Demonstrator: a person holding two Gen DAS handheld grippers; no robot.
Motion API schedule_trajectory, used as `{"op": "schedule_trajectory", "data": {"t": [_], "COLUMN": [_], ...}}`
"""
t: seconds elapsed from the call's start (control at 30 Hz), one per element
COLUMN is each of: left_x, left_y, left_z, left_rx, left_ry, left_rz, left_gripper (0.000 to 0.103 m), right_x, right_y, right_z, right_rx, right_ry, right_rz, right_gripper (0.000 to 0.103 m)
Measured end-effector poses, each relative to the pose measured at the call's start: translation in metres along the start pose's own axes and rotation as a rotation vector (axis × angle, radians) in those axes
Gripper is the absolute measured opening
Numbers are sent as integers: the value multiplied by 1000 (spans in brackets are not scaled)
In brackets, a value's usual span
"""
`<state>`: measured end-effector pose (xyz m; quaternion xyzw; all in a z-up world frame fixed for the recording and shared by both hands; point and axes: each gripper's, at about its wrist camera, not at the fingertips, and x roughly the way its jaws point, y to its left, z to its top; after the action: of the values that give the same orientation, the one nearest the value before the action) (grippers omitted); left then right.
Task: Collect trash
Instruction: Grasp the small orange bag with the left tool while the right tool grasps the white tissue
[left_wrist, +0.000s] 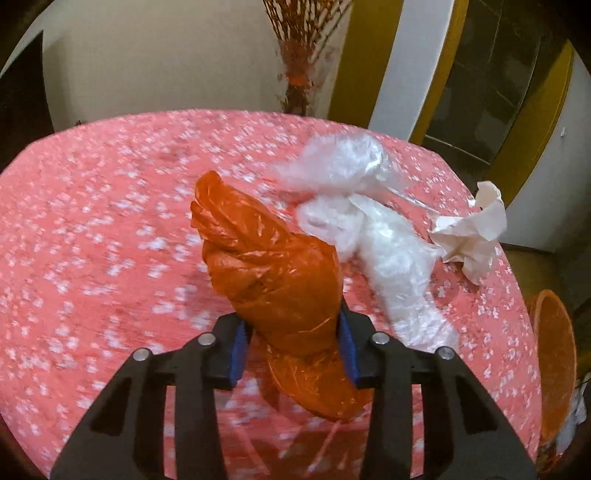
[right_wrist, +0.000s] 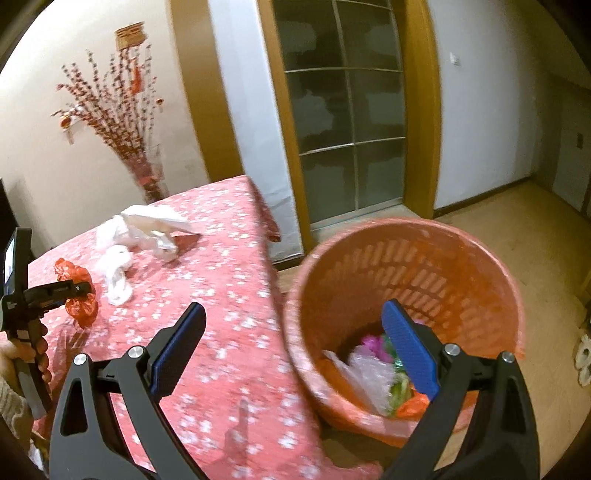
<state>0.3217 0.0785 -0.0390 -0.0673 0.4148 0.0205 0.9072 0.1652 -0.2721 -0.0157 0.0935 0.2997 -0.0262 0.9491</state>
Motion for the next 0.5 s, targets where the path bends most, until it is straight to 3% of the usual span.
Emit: {"op": "schedule_trajectory", "data": {"t": [0.33, 0.5], "left_x": [-35, -43], "left_y": [49, 69], "left_z": [3, 6], "left_rx": [-13, -39], "left_ry": [-94, -112], "left_rz": [48, 33], "left_gripper": [41, 41], "right_x": [49, 96], "right_y": [89, 132], "right_z": [33, 44], "right_rx": [-68, -113], "right_ry": [16, 58], "right_rz": [171, 183], "right_gripper": [95, 87]}}
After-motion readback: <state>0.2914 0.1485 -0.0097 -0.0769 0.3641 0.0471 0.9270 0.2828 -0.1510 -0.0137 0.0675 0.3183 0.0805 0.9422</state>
